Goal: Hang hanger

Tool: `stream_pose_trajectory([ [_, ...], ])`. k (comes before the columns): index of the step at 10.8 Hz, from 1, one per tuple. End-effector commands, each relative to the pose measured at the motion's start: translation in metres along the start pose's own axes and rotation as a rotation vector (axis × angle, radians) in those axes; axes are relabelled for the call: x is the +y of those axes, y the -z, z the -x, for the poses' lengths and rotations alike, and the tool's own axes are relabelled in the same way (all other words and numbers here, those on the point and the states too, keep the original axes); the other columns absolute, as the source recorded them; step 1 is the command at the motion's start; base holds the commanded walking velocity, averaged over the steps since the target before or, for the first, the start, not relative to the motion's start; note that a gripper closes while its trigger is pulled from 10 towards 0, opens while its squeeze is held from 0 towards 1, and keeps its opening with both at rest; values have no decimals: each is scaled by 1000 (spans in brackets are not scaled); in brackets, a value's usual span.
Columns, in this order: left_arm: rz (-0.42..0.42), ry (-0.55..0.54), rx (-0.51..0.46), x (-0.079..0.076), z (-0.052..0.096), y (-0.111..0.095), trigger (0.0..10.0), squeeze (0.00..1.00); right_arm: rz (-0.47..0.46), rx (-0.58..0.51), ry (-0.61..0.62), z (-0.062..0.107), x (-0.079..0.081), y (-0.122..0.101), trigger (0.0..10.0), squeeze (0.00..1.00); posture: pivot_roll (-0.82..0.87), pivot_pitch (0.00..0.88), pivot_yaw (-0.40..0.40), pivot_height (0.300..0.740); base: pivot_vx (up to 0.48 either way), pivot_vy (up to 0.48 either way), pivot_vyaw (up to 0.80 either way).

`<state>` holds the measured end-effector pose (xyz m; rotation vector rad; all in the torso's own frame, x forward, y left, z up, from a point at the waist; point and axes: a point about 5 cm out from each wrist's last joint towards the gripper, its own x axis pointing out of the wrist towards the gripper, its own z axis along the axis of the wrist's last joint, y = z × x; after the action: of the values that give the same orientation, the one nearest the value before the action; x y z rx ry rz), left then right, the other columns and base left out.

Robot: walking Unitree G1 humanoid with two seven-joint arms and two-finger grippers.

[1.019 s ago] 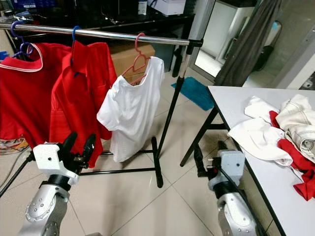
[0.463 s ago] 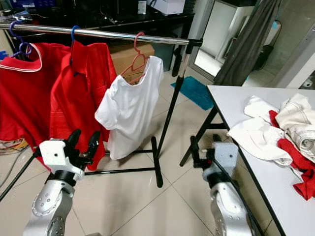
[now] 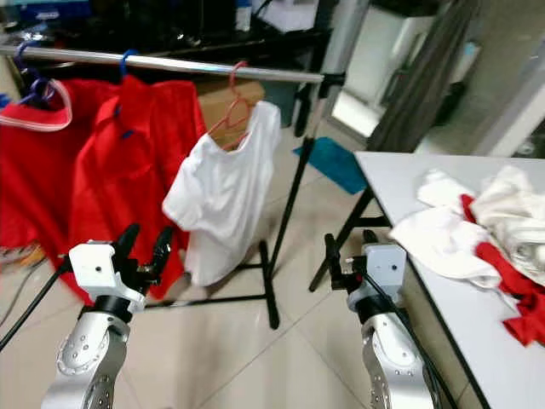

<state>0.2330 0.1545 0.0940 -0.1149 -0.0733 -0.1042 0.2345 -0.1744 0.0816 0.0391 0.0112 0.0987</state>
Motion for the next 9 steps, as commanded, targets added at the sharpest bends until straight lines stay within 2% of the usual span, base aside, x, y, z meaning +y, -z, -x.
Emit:
stream_pose_trajectory([
  [1, 1, 5, -1, -4, -1, 1, 10000, 0, 12, -17, 9, -2, -5, -3, 10000, 0, 44, 0, -101, 740, 458, 0, 0],
  [9, -5, 0, -15, -5, 0, 1, 10000, 0, 15, -10, -13, -5, -3, 1, 10000, 0, 56, 0, -104, 740, 461, 0, 0],
])
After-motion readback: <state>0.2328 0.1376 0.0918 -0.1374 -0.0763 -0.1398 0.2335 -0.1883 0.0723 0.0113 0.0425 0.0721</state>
